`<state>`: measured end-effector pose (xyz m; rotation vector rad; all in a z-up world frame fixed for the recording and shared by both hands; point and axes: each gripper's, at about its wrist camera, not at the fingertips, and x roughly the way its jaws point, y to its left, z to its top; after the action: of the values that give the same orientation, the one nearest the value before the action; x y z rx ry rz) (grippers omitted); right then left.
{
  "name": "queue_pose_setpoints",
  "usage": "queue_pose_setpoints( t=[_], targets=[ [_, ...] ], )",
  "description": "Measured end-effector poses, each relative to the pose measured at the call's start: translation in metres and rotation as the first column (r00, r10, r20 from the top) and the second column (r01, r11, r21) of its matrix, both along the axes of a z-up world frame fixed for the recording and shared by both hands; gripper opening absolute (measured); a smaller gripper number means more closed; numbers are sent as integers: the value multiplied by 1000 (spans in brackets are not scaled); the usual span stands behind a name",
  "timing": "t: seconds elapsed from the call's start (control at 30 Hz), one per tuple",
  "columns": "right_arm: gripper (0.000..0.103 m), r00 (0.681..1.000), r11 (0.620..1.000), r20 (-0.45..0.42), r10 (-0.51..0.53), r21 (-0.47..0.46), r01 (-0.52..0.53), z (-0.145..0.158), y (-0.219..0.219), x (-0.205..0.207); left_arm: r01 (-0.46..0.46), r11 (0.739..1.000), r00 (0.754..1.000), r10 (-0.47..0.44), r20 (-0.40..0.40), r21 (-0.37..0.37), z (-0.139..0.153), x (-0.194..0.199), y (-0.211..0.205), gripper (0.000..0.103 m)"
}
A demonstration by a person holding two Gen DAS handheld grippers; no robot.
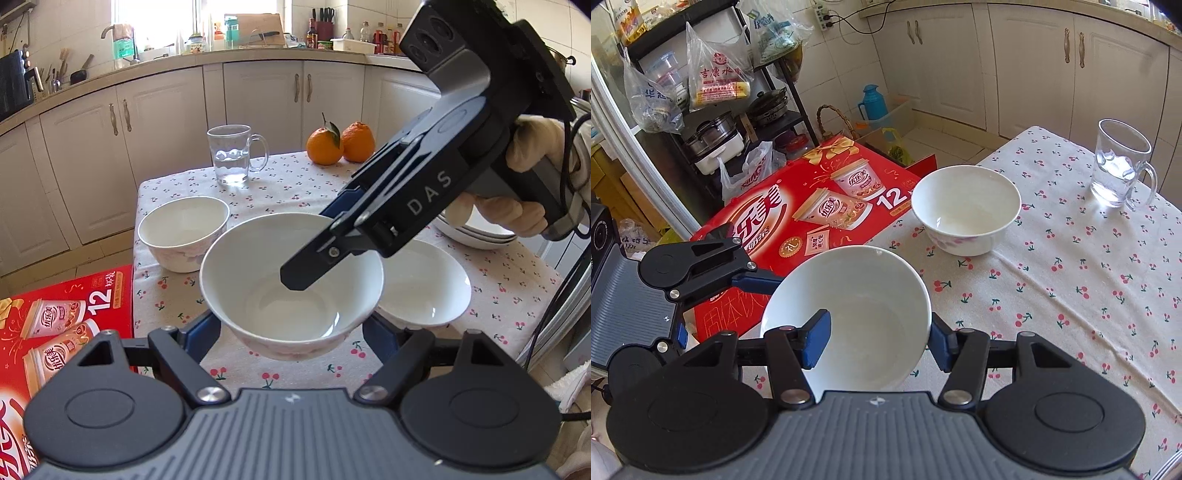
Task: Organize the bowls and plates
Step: 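Grasp the white bowl rim with the right tool and lift, then lower the held bowl into the other white bowl and open the right tool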
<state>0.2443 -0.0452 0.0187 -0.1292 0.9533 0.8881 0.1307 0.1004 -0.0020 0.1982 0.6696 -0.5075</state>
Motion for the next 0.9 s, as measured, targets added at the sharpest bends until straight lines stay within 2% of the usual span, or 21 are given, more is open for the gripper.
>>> queue_pose_setpoints(
  t=[0.43,0.9],
  targets=[
    [62,999,999,37,-37,20,36,8,-37,-32,52,999,999,-52,6,7,8,-20,-29,84],
    [62,990,992,60,-129,14,129,9,-82,-49,140,990,990,-140,-18,-7,2,-12,-67,84]
  ],
)
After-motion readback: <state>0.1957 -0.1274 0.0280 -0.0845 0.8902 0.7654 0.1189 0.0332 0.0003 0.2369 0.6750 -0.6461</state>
